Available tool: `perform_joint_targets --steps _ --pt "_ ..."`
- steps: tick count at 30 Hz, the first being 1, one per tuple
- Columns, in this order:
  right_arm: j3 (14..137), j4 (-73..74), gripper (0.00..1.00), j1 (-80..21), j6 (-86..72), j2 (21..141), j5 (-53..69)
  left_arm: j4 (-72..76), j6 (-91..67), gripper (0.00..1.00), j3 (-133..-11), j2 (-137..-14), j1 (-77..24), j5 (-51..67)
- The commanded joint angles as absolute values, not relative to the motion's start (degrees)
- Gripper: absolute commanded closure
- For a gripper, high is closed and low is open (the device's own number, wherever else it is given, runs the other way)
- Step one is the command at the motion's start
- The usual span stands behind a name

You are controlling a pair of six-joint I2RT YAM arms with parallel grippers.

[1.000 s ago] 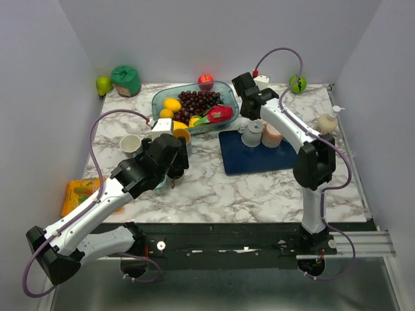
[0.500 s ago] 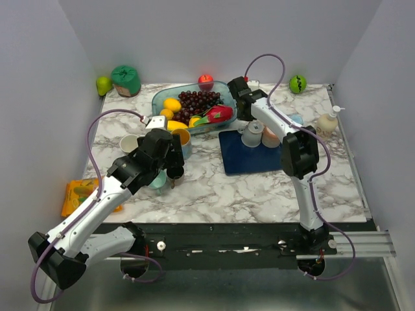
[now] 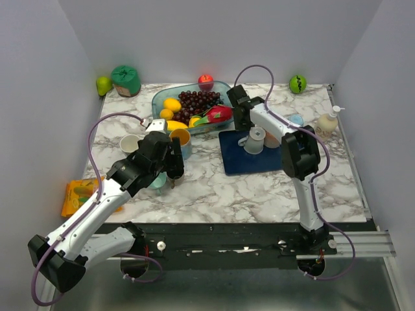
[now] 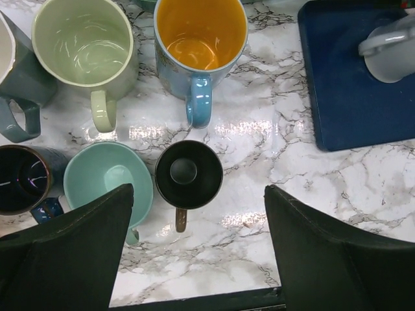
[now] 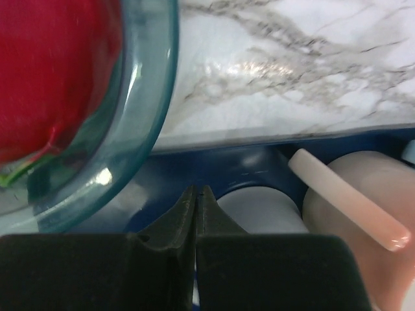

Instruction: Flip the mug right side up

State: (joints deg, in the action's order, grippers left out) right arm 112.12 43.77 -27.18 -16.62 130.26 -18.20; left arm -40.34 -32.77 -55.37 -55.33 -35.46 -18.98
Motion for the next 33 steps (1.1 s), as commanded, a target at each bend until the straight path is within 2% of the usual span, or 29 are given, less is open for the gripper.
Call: perform_joint_targets --steps 1,11,21,28,33 --pt "109.43 43.94 0.91 -27.16 -11.78 126.31 -12.31 -38.59 -32.52 0.10 -54.14 -54.14 -34.98 -17.05" --pt "99.94 43.06 0.92 -28.65 -7.91 119.80 -7.12 -37.36 -32.96 0.10 -52.21 -52.56 -34.80 -16.26" --pt "92.91 40.87 0.91 -33.48 -6.41 118.04 -18.10 -36.65 -33.13 0.10 -50.54 -51.86 -34.63 -15.38" --pt "87.55 39.38 0.91 -34.19 -15.27 115.23 -26.97 -36.39 -33.49 0.10 -49.66 -51.50 -34.54 -14.94" --pt "84.29 43.58 0.89 -34.19 -24.68 111.19 -30.93 -36.12 -33.57 0.10 -49.31 -51.24 -34.45 -14.77"
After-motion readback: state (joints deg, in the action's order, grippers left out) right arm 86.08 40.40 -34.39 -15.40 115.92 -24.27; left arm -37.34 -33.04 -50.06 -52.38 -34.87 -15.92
